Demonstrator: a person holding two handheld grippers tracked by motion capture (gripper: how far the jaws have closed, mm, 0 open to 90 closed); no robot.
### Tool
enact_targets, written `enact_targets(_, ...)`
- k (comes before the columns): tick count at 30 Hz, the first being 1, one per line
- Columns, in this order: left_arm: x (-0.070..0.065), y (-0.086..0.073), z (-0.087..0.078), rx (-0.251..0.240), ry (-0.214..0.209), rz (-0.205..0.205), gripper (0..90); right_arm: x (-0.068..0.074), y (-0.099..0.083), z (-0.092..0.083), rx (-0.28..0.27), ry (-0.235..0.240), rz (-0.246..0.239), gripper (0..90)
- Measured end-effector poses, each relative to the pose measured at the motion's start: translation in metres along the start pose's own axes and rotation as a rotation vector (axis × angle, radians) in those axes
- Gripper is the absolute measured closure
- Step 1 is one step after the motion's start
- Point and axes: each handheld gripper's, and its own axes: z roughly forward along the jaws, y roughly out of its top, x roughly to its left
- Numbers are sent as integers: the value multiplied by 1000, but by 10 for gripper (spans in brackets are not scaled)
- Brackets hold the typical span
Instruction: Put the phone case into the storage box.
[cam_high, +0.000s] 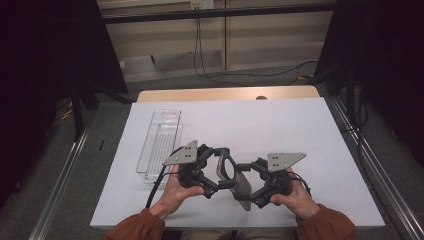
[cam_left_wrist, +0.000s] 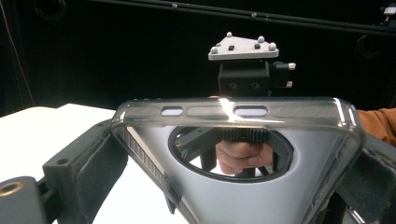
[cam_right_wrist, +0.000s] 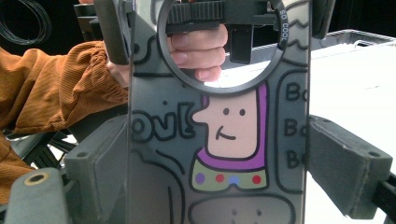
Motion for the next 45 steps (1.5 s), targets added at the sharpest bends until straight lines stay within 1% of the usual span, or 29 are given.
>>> enact_targets(4, 0, 0, 0, -4, -9, -5, 71, 0, 0, 0, -1, 1, -4, 121)
enact_targets(5, 0, 0, -1, 0, -9, -6, 75, 0, 0, 0, -2, -2, -6, 121)
enact_targets(6, 1, 0, -1, -7, -8, -13, 78, -1, 0, 0, -2, -4, -9, 121)
enact_targets(10, 1, 0, -1, 4, -4, -15, 87, -2, -1, 0, 1, -6, -11, 121)
enact_targets(11, 1, 0, 0, -2, -5, -17, 89, -2, -1, 0, 2, -6, -11, 121)
enact_targets(14, 1, 0, 0, 1, 1, -12, 94, -3, -1, -1, 4, -10, -19, 122)
enact_targets(15, 1, 0, 0, 2, 7, -18, 94, -3, -1, -1, 4, -12, -20, 122)
enact_targets(16, 1, 0, 0, 7, 2, -18, 95, -3, -1, -1, 6, -14, -22, 121)
enact_targets(18, 0, 0, 0, 15, 11, -3, 97, -3, -1, -1, 14, -18, -33, 121)
enact_targets(20, 0, 0, 0, 11, 10, 0, 100, -3, -1, -1, 20, -15, -37, 121)
enact_targets(22, 1, 0, 0, 15, 10, -2, 101, -3, -1, -1, 20, -18, -38, 121)
enact_targets(23, 0, 0, 0, 9, 3, -8, 102, -3, -1, 0, 20, -18, -37, 121)
enact_targets(26, 1, 0, 0, 18, 8, 4, 105, -3, -1, 0, 23, -23, -43, 120)
enact_targets(27, 1, 0, 0, 17, 14, 5, 106, -3, -1, 0, 25, -27, -48, 120)
enact_targets(31, 1, 0, 1, 13, 15, 4, 107, -3, -1, -1, 17, -41, -53, 119)
enact_targets(35, 1, 0, 1, 7, 18, 1, 110, -3, -1, -1, 13, -47, -50, 114)
enact_targets(38, 1, 0, 1, 9, 31, 11, 112, -3, -1, 0, 9, -56, -31, 102)
enact_targets(40, 2, 0, 1, 9, 33, 9, 114, -3, -2, 1, 16, -60, -32, 82)
enact_targets(41, 1, 0, 2, 6, 36, -3, 115, -2, -2, 1, 20, -64, -31, 73)
enact_targets(42, 1, 0, 1, 13, 38, 6, 116, -2, -2, 1, 19, -69, -30, 66)
enact_targets(45, 1, 0, 1, 16, 48, 7, 120, -1, -1, 1, 6, -73, -26, 57)
